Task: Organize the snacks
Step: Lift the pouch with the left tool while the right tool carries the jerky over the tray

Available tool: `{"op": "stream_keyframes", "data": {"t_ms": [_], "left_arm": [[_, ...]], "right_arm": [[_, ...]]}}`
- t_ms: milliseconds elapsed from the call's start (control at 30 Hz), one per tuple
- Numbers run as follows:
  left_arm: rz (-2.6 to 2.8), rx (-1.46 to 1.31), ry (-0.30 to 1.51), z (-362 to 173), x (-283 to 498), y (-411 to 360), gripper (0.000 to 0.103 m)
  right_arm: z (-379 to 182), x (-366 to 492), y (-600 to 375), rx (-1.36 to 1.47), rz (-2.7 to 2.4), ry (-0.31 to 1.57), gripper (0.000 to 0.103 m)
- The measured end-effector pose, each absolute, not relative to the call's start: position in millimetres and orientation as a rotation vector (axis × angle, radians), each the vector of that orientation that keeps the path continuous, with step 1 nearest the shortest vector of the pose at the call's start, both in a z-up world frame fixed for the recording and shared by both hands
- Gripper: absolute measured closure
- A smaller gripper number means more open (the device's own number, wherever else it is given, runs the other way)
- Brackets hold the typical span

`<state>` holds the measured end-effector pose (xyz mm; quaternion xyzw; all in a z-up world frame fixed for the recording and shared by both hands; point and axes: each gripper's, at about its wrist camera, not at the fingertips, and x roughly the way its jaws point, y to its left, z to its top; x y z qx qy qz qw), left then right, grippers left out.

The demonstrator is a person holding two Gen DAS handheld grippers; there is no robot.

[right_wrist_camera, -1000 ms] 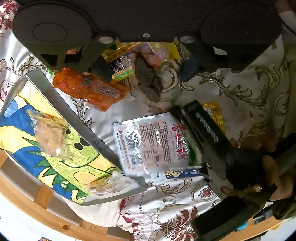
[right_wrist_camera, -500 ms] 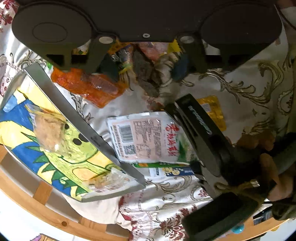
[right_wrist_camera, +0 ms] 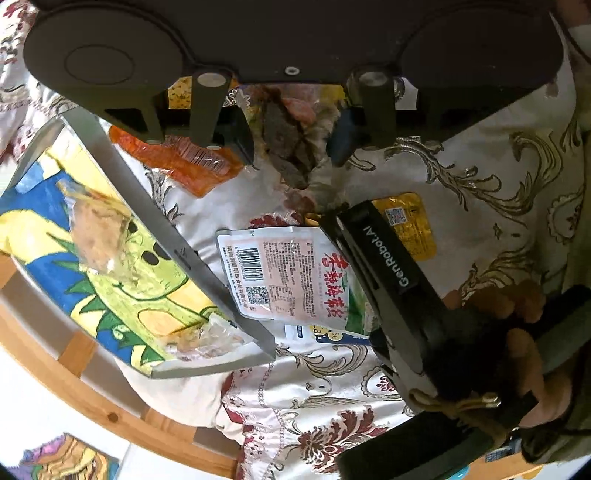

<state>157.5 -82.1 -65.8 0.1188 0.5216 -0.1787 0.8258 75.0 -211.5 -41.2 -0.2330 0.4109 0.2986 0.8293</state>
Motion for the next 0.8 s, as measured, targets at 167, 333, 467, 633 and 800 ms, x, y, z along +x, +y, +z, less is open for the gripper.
{"op": "stream_keyframes", "data": {"t_ms": [167, 333, 467, 633, 800], "left_arm": [[-0.37, 0.225, 1.086, -59.7, 156.1, -77.9, 0.006], [-0.363, 0.196, 1.062, -52.5, 154.8, -73.5, 0.006], [-0.362, 0.175, 1.038, -46.8, 152.7, -71.6, 0.006], [-0.368, 0.168, 1.004, -41.5, 149.4, -73.2, 0.006], [-0.379, 0.142, 0.963, -36.4, 147.0, -72.8, 0.006]], "right_arm": [[-37.5, 74.1, -214.0, -0.503, 0.617, 0.847, 0.056], [-35.5, 72.3, -214.6, -0.524, 0.596, 0.815, 0.056], [-33.0, 71.2, -214.9, -0.556, 0.559, 0.775, 0.056], [-30.4, 72.0, -217.1, -0.574, 0.523, 0.736, 0.056], [-26.9, 72.3, -219.4, -0.59, 0.473, 0.677, 0.056]]}}
